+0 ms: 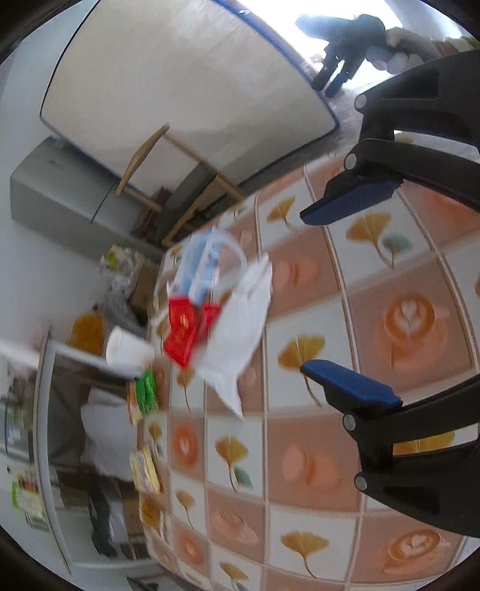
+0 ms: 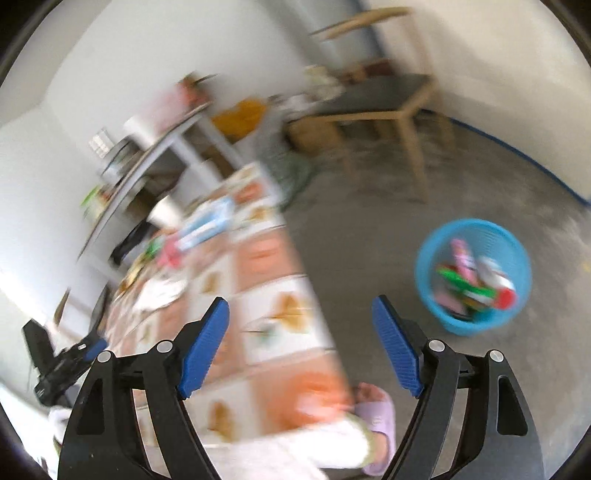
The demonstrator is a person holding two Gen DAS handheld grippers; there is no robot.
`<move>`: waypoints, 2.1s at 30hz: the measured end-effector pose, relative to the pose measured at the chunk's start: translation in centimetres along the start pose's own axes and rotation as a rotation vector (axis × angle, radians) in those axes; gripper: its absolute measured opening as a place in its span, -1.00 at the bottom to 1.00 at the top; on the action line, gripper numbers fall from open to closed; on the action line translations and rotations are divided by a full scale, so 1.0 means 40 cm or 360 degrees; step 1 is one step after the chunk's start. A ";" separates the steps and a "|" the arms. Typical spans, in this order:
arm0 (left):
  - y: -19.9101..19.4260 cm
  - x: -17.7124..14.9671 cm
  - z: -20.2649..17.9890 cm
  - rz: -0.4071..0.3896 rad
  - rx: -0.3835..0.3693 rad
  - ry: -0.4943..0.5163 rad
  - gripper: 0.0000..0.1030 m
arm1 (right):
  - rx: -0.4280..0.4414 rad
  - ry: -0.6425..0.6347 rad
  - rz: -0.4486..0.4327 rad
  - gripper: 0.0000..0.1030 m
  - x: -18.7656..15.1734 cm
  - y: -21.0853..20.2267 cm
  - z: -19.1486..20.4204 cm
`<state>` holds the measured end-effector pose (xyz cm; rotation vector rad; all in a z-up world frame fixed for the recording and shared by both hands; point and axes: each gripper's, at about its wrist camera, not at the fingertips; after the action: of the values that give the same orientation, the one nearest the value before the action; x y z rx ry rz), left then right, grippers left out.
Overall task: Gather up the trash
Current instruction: 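Move both open grippers back over the table, then grasp the white tissue with the right gripper while the left grasps the clear cup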
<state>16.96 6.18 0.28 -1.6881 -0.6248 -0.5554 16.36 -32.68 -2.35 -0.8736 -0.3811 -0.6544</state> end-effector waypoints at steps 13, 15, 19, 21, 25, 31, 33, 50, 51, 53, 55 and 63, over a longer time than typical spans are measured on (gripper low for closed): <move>0.010 -0.023 0.144 -0.0012 0.0243 -0.0073 0.42 | 0.0226 -0.0832 0.0493 0.46 -0.003 0.509 0.451; 0.005 -0.025 0.163 -0.0018 0.0259 -0.0088 0.42 | 0.0077 -0.0959 0.0521 0.42 -0.009 0.591 0.483; -0.007 -0.029 0.192 -0.0024 0.0275 -0.0120 0.42 | -0.0042 -0.1033 0.0615 0.41 -0.022 0.714 0.492; -0.009 -0.029 0.203 -0.0025 0.0283 -0.0131 0.42 | -0.0076 -0.1017 0.0665 0.30 -0.023 0.758 0.481; -0.009 -0.032 0.219 -0.0014 0.0291 -0.0147 0.41 | -0.0027 -0.0940 0.0745 -0.09 -0.033 0.777 0.466; -0.005 -0.027 0.217 -0.0014 0.0273 -0.0158 0.41 | 0.0009 -0.0963 0.0771 -0.62 -0.071 0.723 0.467; -0.007 -0.022 0.211 -0.0019 0.0258 -0.0166 0.41 | 0.0029 -0.0935 0.0781 -0.69 -0.086 0.693 0.459; 0.090 0.134 -0.012 -0.0032 -0.0201 -0.0012 0.41 | -0.0117 -0.0358 0.0508 -0.78 -0.088 0.334 0.171; 0.107 0.149 -0.033 -0.0034 -0.0232 0.0007 0.41 | -0.0102 -0.0303 0.0486 -0.78 -0.084 0.320 0.151; 0.157 0.184 -0.083 -0.0008 -0.0289 0.0060 0.41 | -0.0083 -0.0225 0.0449 -0.78 -0.074 0.299 0.121; 0.215 0.213 -0.138 0.0015 -0.0273 0.0128 0.41 | -0.0060 -0.0155 0.0406 -0.78 -0.069 0.284 0.097; 0.363 0.233 -0.270 0.0092 -0.0192 0.0284 -0.64 | -0.0010 -0.0134 0.0374 -0.79 -0.071 0.271 0.083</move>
<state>33.29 -5.76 -1.99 -1.7405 -0.4197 -0.7052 21.33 -23.90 -8.28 -0.9378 -0.3455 -0.4032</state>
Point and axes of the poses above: each gripper's, at about its wrist camera, not at the fingertips, and y roughly the way its jaws point, z to its left, x to its top, and after that the axes turned 14 degrees about x, right-handed
